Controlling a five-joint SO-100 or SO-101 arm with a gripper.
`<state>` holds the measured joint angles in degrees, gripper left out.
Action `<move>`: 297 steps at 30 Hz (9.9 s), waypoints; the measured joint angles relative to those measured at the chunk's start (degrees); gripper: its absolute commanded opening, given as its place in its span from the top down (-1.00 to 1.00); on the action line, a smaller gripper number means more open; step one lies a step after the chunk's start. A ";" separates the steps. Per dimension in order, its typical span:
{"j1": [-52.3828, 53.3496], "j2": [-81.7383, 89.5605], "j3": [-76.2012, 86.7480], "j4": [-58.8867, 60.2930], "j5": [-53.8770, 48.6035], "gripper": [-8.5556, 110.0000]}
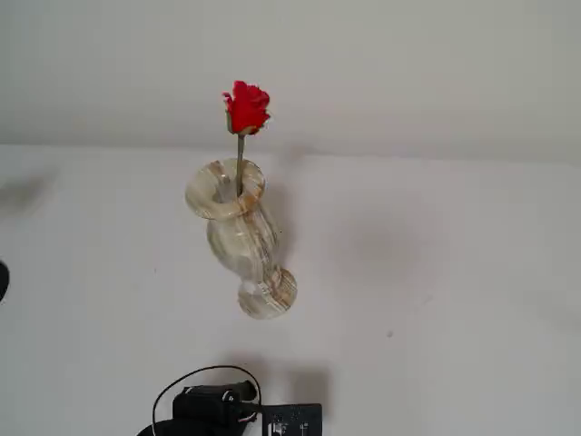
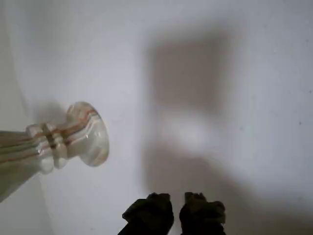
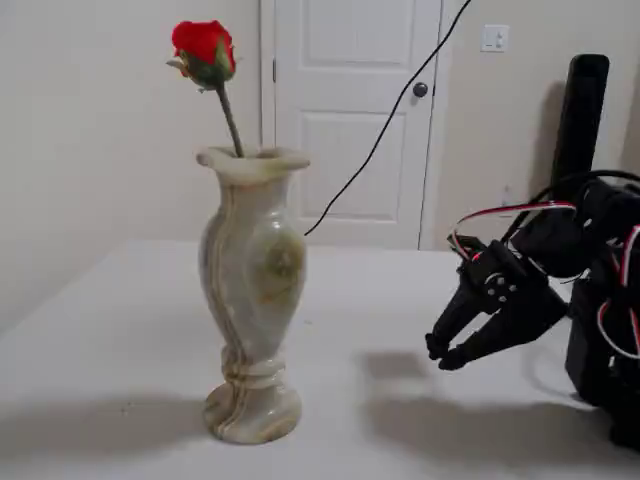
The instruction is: Pick up rose from vase and place it onto the table
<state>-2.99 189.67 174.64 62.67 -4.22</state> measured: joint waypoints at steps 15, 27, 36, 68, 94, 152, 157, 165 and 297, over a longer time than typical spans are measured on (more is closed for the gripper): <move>0.00 0.00 0.00 0.00 0.00 0.79; 0.00 0.00 0.00 0.00 0.00 0.79; 0.00 0.00 0.00 0.00 0.00 0.79; -10.55 -1.67 -16.17 -3.69 -59.15 0.59; -2.02 -78.93 -80.60 -31.20 -71.10 0.50; 34.89 -61.52 -98.96 16.44 -105.82 0.86; 31.82 -45.35 -72.07 6.94 -105.38 0.86; 30.67 -37.53 -38.14 -15.56 -103.27 0.86; 4.13 0.00 0.00 0.09 -1.85 0.84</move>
<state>1.14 189.67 174.64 62.75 -6.06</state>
